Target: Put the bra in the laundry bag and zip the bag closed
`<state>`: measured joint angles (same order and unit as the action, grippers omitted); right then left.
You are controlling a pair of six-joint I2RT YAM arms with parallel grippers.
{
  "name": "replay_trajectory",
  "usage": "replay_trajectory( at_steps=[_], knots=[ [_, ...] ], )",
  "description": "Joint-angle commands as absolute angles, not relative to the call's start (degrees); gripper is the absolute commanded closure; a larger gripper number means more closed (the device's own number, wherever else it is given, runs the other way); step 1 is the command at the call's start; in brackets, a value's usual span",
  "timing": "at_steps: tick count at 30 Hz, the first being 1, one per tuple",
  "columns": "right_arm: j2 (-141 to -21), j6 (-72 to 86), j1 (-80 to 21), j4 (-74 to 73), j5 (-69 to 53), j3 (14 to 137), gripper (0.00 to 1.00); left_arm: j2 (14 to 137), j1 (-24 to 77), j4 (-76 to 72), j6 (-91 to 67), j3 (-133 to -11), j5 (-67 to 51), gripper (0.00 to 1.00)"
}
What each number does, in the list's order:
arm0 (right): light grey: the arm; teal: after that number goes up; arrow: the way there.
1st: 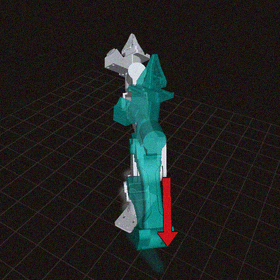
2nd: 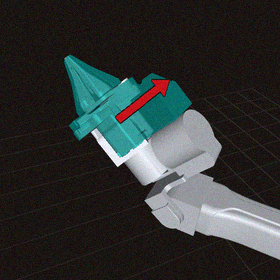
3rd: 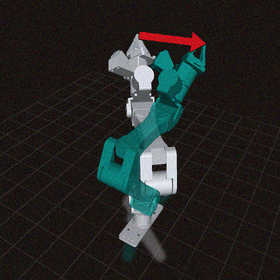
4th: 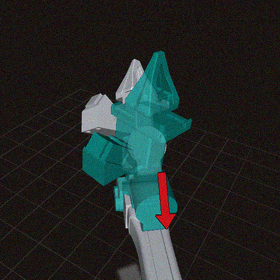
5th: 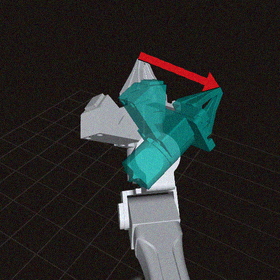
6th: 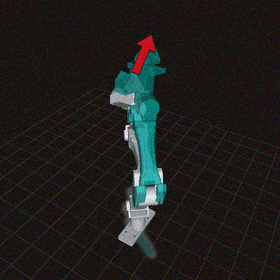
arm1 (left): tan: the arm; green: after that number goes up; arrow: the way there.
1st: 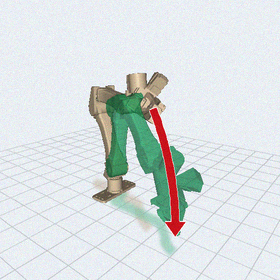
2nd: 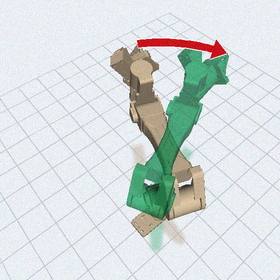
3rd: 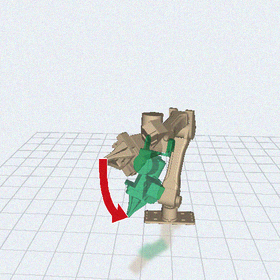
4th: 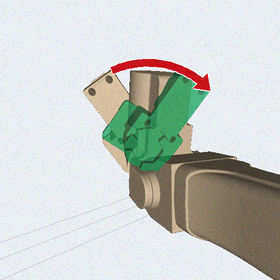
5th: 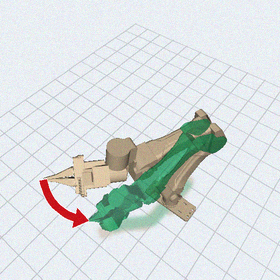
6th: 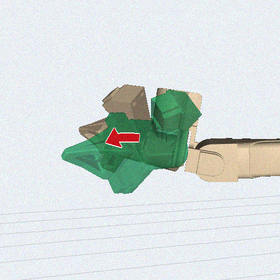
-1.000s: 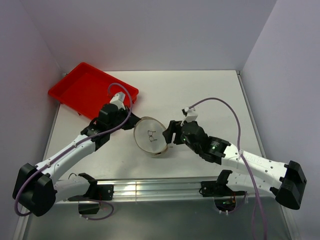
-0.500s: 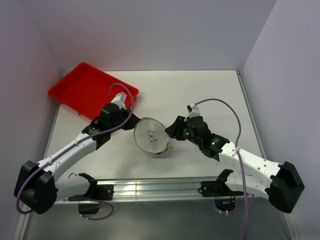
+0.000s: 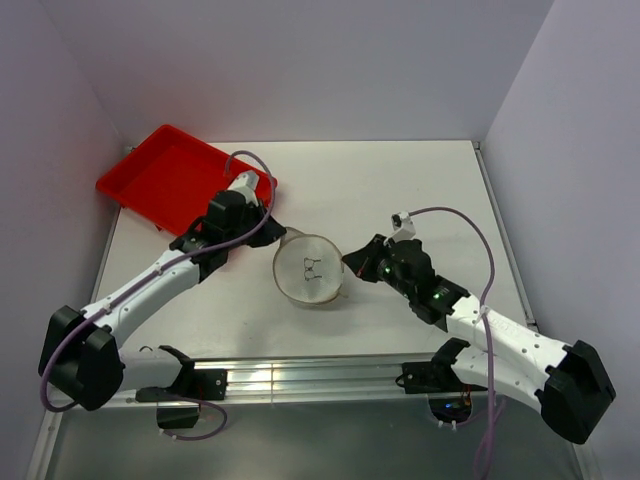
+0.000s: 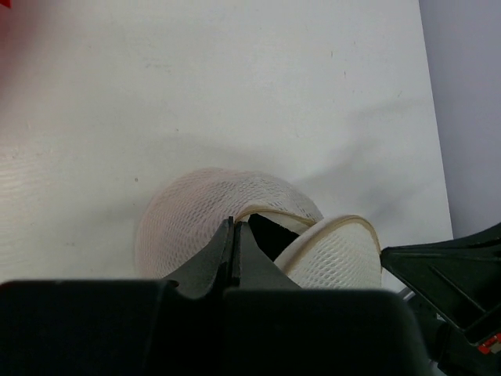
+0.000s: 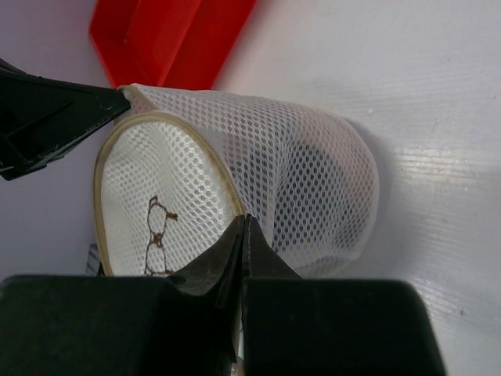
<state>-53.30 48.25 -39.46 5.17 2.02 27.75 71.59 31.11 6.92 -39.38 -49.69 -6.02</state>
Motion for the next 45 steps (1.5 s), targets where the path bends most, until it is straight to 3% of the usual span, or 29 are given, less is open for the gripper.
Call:
replay_trajectory(
  at_steps=[1,3,6,14,17,20,21,24,28,32,34,37,41,44,45],
  knots=[
    [-50.45,50.18,-39.02,8.52,6.85,26.64,1.0,73.38,30.41,8.87,-36.13,-55.89,-1.94,0.98],
    [-49.49,51.24,-39.02,9.05,8.43,26.02,1.0,74.26,30.24,9.67,-35.95,-58.08,-1.06,0.92],
    [-49.3,53.35,-39.02,11.85,9.49,24.26,1.0,75.15,30.15,9.14,-36.04,-60.02,-2.37,0.68],
    [-53.96,56.25,-39.11,16.17,11.25,26.1,1.0,65.59,30.15,13.27,-35.68,-54.51,-0.35,0.28],
    [-55.55,55.64,-39.2,16.17,10.81,27.42,1.0,58.73,30.32,16.52,-36.73,-50.47,-2.97,0.3],
    [-55.72,55.11,-39.29,16.0,10.72,27.6,1.0,50.64,33.56,17.31,-40.77,-45.38,-4.74,0.41],
    [-55.81,55.02,-39.55,15.91,10.9,27.77,1.0,48.71,35.05,17.58,-42.09,-44.39,-3.27,0.49],
    [-55.72,54.93,-40.78,15.3,11.25,28.21,1.0,43.52,43.21,17.58,-49.54,-41.05,-0.36,0.56],
    [-55.64,55.37,-41.75,14.94,10.81,28.91,1.0,41.48,50.96,11.55,-56.94,-35.87,2.28,0.57],
    [-55.37,55.02,-42.27,13.89,11.69,29.44,0.99,44.47,58.08,1.62,-63.36,-28.85,7.37,0.48],
    [-55.11,54.67,-42.36,13.36,11.69,29.18,0.94,45.26,61.51,-4.02,-65.91,-26.73,11.22,0.43],
    [-54.49,53.88,-42.36,13.18,10.73,28.65,0.71,47.01,63.89,-12.98,-68.55,-23.39,13.09,0.37],
    [-53.53,51.77,-42.36,10.46,9.41,28.92,0.31,52.19,66.27,-19.6,-69.26,-23.72,13.89,0.36],
    [-52.48,51.07,-42.36,9.49,8.0,27.86,0.15,56.33,68.38,-22.4,-69.0,-24.61,14.32,0.36],
    [-52.3,50.98,-42.28,8.8,6.95,27.43,0.14,57.38,68.9,-23.46,-69.17,-24.87,14.59,0.37]
  ],
)
